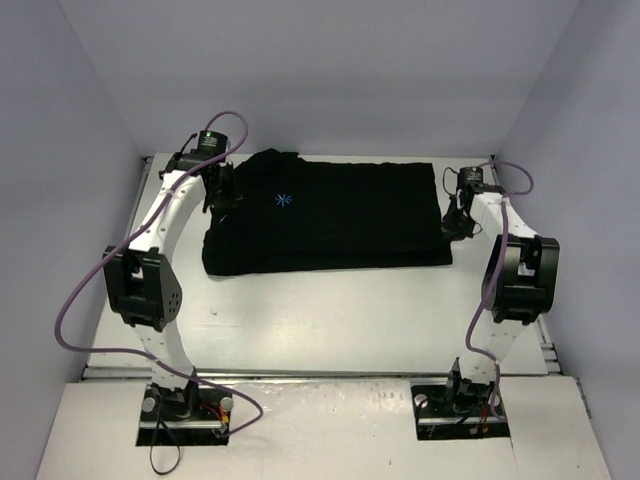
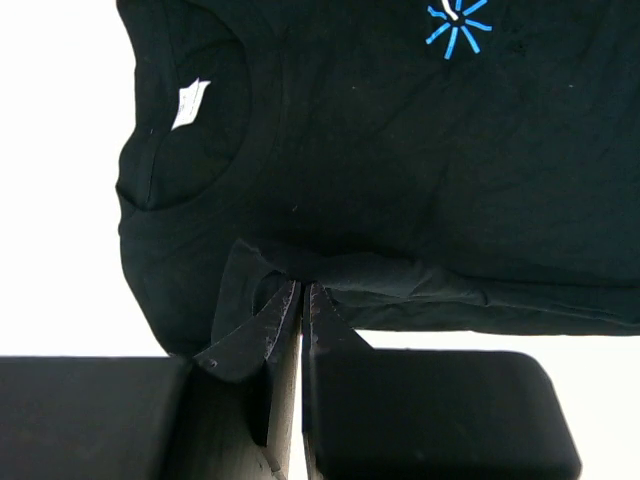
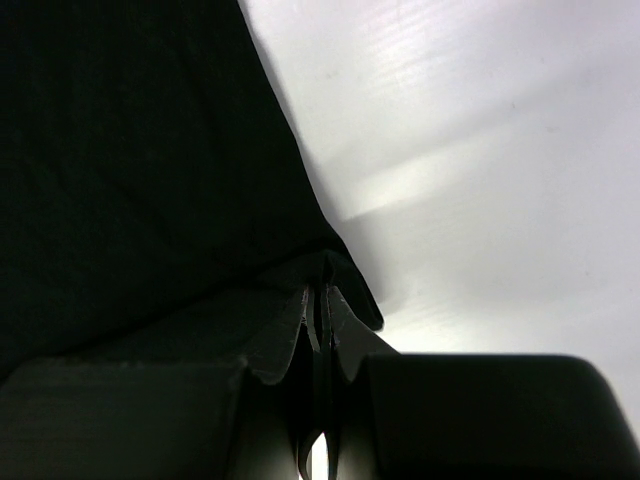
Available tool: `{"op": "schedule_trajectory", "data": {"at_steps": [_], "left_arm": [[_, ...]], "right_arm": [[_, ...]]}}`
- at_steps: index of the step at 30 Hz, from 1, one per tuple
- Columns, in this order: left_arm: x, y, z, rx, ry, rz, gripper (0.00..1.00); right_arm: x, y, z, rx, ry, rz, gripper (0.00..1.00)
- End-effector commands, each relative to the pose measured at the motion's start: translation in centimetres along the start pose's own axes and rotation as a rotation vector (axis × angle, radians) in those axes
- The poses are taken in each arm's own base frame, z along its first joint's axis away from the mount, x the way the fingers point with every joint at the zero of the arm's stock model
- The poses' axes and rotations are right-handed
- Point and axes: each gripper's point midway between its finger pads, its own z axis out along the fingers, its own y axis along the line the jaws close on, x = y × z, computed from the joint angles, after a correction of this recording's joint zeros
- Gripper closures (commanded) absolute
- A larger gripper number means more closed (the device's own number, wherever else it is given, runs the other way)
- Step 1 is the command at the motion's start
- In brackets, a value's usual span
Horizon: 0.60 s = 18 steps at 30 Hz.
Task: Fold and stack the t-shirts
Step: Fold the flattened tshirt in 1/3 of the way
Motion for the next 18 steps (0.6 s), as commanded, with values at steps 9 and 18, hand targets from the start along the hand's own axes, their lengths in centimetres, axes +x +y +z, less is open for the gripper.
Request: {"op": "schedule_trajectory", "data": {"at_steps": [9, 18], "left_arm": [[-4.4, -1.0, -0.4, 0.023, -0.126, 0.039, 1.00], [-6.3, -1.9, 2.2, 0.041, -0.136, 0.093, 1.00]], "right_arm": [[-3.4, 2.0, 0.7, -0.022, -0.057, -0.003, 1.00], [-4.2, 2.9, 2.9, -0.026, -0.039, 0.016, 1.00]]}}
